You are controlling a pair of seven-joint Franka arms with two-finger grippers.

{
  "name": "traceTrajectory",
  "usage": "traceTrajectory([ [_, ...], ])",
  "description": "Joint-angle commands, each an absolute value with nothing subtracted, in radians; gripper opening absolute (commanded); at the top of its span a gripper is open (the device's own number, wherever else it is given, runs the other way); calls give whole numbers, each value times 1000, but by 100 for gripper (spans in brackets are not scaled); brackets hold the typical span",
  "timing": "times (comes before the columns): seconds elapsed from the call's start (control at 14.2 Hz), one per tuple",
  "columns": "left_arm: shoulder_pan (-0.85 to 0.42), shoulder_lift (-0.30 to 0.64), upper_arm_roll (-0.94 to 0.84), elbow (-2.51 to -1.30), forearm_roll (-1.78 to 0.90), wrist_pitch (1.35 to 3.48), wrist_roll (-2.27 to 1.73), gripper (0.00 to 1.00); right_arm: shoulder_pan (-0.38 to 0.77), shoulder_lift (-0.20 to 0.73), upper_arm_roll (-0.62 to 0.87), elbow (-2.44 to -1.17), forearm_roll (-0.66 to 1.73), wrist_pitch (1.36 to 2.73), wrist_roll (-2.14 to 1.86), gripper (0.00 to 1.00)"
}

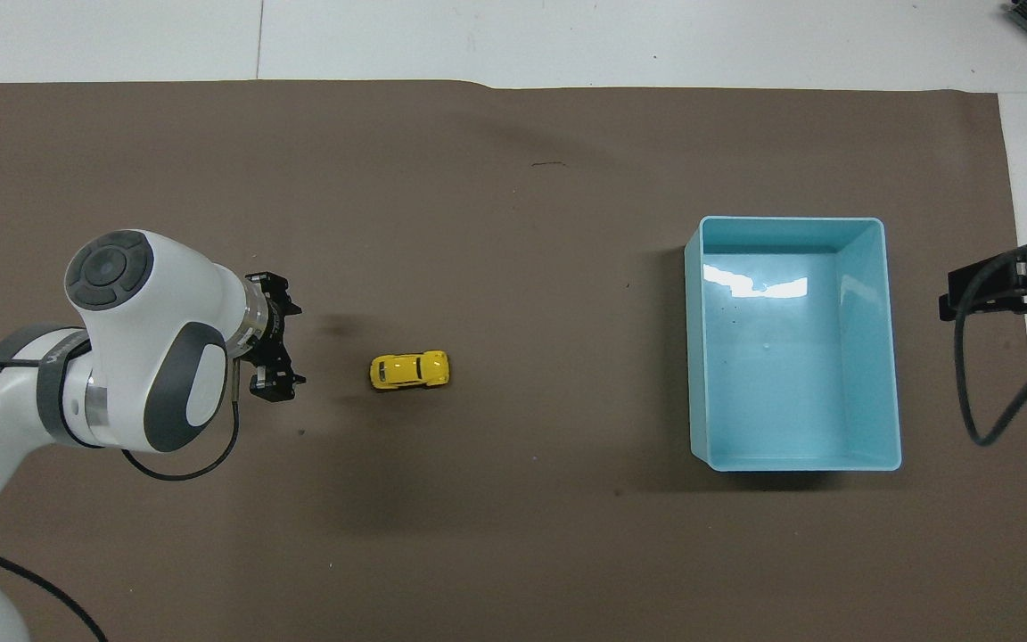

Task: Wind up and store yellow beetle car
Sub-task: 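Release the car with the left gripper and lift away, then reach the right gripper over the bin while the left gripper retracts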

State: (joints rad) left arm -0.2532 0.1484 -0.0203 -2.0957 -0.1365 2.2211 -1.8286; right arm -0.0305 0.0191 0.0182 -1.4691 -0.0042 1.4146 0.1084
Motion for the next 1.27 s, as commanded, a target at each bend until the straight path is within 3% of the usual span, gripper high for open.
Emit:
traceTrajectory([
  [0.0,-241,150,-21,-2040,-123,2191,-1838,100,-41,8,23,-1479,5,1427,84,100],
  [0.56,-232,150,-20,-1924,-91,2172,-1824,100,-37,5,25,-1493,5,1480,84,100],
  [1.2,-170,104,-18,-1790,-91,2046,-1337,100,30,3,37,-1546,5,1535,394,100],
])
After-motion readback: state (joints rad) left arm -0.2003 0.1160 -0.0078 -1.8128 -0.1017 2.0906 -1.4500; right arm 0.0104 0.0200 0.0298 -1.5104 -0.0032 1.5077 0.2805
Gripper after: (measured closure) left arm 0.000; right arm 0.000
